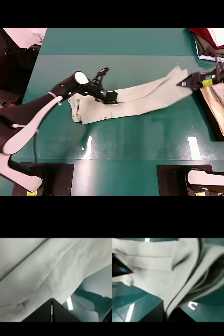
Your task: Fold the shirts.
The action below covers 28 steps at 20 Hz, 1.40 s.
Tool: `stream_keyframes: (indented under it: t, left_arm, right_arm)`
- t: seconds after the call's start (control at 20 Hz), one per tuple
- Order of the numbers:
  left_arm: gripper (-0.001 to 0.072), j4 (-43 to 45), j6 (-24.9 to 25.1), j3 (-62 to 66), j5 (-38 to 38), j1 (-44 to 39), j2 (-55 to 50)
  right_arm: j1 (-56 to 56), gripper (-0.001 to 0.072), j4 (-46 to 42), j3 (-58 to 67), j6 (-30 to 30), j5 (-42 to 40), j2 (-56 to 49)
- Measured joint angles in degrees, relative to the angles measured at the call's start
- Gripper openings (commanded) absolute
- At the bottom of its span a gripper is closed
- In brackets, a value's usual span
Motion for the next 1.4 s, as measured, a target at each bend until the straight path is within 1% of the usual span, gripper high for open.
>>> stream_keyframes:
  t: [0.15, 0.35, 0.6, 0.8, 1.0, 1.25, 1.35, 1.4]
  left_arm:
    - [0.0027, -0.31, -1.46, 6.86, 0.04, -2.67, -5.92]
    - [0.0027, -0.79, -4.13, 13.31, 1.42, -4.50, -11.32]
    - [0.0027, -0.44, -5.31, 15.56, 3.93, -4.98, -13.16]
    - [0.0026, 2.27, -5.57, 15.93, 0.90, -3.63, -13.05]
    - [0.0027, 8.52, -5.62, 16.06, -4.09, 0.13, -8.59]
    - [0.0027, 19.17, -5.40, 16.09, -11.69, 9.33, 2.69]
    - [0.0027, 23.17, -5.31, 16.06, -14.36, 14.12, 8.02]
    - [0.0027, 24.79, -5.29, 16.06, -15.30, 16.46, 10.67]
  right_arm:
    - [5.99, 0.0014, 0.83, 6.38, 2.45, 0.83, 2.03]
    - [15.67, 0.0014, 0.96, 13.75, 4.79, 1.77, 0.81]
    - [25.09, 0.0013, 0.94, 20.87, 5.95, 2.34, -3.23]
    - [28.44, 0.0014, 0.94, 24.30, 6.27, 2.69, -5.22]
    - [29.79, 0.0014, 0.96, 25.38, 6.34, 2.38, -5.90]
    - [35.43, 0.0016, 1.07, 25.70, 6.38, 0.11, -8.50]
    - [40.15, 0.0018, 1.09, 25.75, 5.57, -2.97, -11.15]
    - [42.66, 0.0031, 1.11, 25.75, 4.72, -5.31, -12.66]
